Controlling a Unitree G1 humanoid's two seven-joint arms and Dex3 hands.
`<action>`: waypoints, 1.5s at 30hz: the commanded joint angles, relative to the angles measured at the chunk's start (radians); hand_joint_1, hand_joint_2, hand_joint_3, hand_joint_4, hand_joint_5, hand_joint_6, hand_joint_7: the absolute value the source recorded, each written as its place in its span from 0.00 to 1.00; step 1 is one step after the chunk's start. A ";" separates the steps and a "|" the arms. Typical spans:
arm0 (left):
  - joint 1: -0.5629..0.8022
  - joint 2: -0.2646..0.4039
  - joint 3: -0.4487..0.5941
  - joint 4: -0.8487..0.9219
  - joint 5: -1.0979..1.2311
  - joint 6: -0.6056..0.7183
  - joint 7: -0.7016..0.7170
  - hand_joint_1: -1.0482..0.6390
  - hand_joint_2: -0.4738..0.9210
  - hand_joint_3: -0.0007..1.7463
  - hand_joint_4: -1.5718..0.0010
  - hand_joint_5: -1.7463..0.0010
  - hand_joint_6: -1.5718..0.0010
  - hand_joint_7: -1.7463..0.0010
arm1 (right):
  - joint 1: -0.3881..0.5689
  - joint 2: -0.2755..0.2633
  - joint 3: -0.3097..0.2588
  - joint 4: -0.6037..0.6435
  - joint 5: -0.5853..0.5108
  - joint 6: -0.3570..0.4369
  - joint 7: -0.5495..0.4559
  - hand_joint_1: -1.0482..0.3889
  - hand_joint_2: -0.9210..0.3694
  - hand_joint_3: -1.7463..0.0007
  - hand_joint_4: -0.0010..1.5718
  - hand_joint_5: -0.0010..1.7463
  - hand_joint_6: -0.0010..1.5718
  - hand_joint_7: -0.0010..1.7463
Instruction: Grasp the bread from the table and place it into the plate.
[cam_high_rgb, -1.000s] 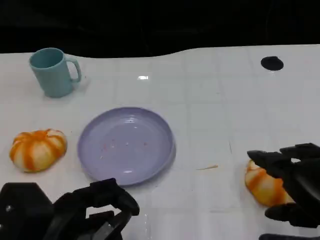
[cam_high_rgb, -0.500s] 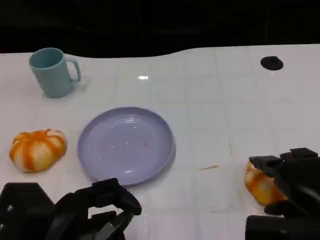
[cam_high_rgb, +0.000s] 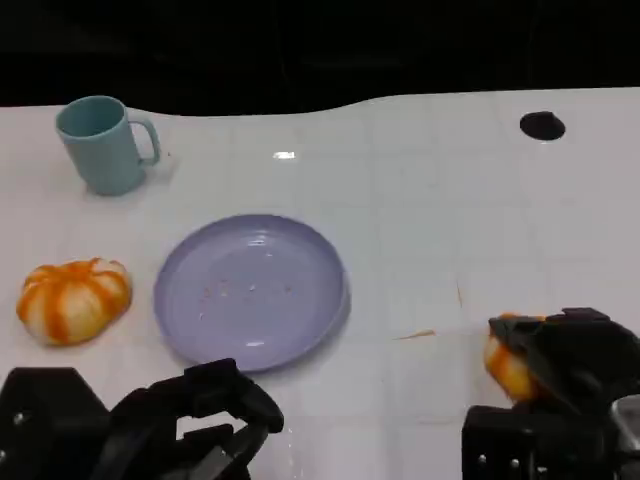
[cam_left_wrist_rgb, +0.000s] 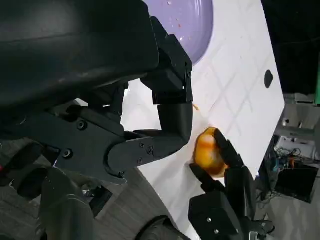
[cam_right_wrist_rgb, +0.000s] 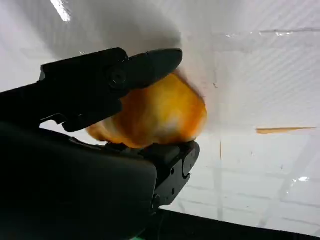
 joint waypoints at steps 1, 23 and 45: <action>0.002 0.013 0.006 -0.021 -0.001 0.017 0.007 0.41 1.00 0.31 0.59 0.00 0.61 0.20 | -0.040 0.010 0.018 0.082 0.020 0.027 -0.046 0.31 0.00 0.92 0.17 0.15 0.30 0.02; -0.002 0.008 0.000 -0.050 0.001 0.043 0.020 0.42 1.00 0.32 0.59 0.00 0.61 0.18 | -0.099 0.008 -0.009 0.315 0.230 -0.350 -0.661 0.65 0.37 0.47 0.60 1.00 0.51 0.80; 0.012 -0.004 -0.043 -0.077 0.013 0.047 0.061 0.44 1.00 0.33 0.57 0.00 0.61 0.17 | -0.172 0.169 0.033 0.143 0.308 -0.399 -0.551 0.63 0.46 0.29 0.62 1.00 0.46 0.99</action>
